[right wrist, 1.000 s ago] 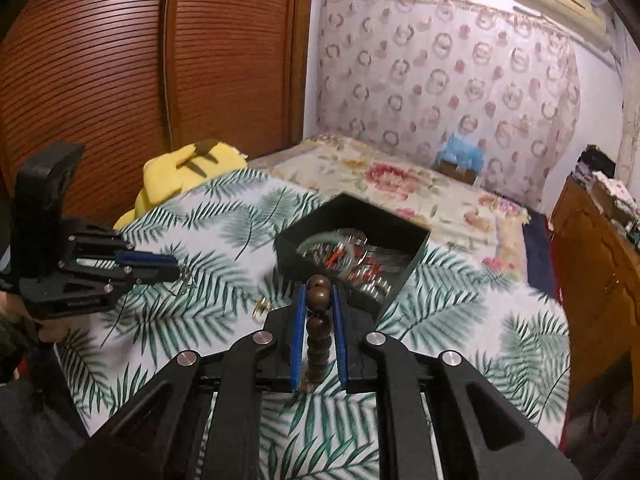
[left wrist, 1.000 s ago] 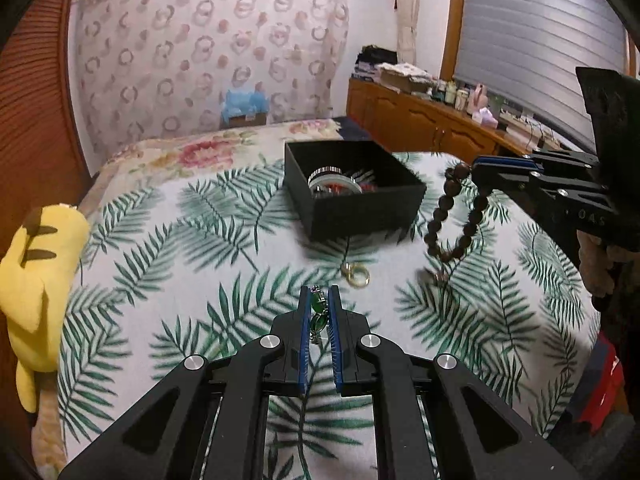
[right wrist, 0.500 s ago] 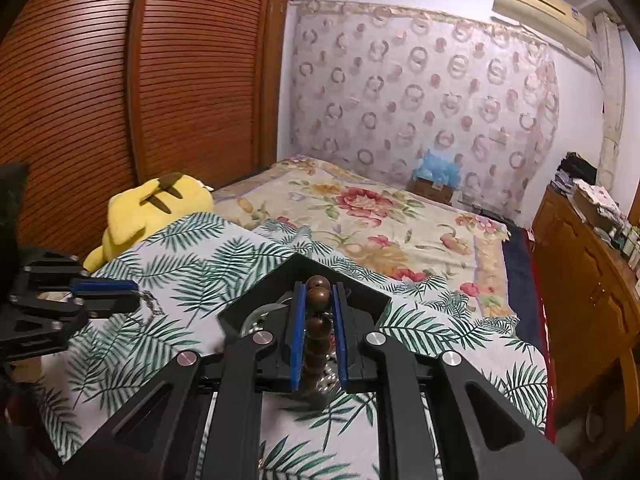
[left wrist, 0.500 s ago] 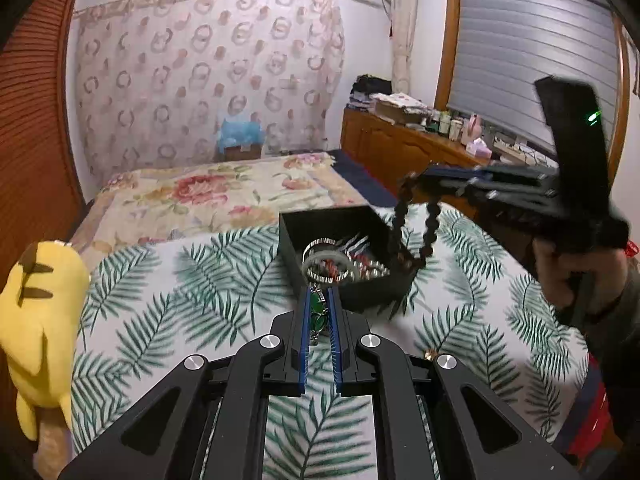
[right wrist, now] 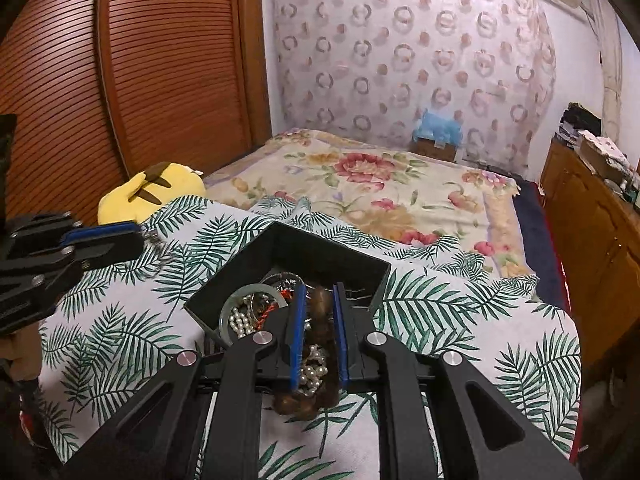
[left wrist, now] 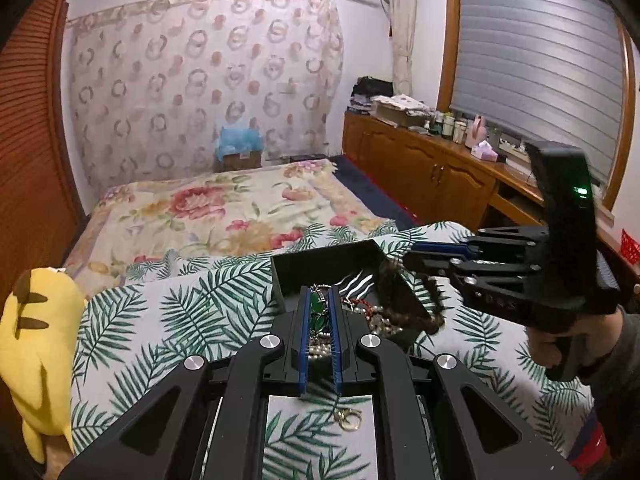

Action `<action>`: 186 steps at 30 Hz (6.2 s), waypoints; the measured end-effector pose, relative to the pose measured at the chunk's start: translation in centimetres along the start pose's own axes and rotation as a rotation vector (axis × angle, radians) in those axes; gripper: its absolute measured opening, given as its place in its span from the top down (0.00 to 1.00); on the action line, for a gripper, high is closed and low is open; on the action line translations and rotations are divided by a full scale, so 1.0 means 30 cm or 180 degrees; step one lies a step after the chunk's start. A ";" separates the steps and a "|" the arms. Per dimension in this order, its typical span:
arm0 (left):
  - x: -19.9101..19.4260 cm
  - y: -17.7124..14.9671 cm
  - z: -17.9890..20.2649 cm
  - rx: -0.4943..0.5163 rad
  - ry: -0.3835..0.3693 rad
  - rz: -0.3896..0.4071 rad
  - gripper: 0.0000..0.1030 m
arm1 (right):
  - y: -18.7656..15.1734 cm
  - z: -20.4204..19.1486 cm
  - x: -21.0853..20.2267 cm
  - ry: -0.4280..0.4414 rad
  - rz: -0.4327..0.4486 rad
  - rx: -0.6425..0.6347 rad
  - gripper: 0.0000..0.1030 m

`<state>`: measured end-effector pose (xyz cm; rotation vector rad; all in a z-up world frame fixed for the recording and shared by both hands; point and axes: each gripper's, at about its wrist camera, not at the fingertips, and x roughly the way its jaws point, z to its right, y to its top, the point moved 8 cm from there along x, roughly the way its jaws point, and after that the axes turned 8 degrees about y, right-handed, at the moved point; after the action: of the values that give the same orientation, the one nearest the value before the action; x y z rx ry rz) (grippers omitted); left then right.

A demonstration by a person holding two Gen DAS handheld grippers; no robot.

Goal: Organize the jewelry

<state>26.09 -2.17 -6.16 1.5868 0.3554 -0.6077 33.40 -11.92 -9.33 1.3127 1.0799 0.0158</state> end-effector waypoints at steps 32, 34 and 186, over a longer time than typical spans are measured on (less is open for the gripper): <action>0.169 0.043 0.076 0.0012 -0.0100 -0.0149 0.93 | -0.132 0.069 -0.010 0.0174 -0.0058 0.0383 0.60; 0.170 0.037 0.076 0.0013 -0.0105 -0.0151 0.92 | -0.131 0.081 0.014 0.0196 -0.0093 0.0459 0.60; -0.394 -0.165 -0.014 -0.0319 0.0883 0.0255 0.07 | -0.225 -0.171 -0.559 -0.0629 0.0928 0.0461 0.02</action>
<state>13.81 0.32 -3.40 1.5828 0.5181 -0.3032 17.32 -19.69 -3.45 1.5593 0.7271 0.0253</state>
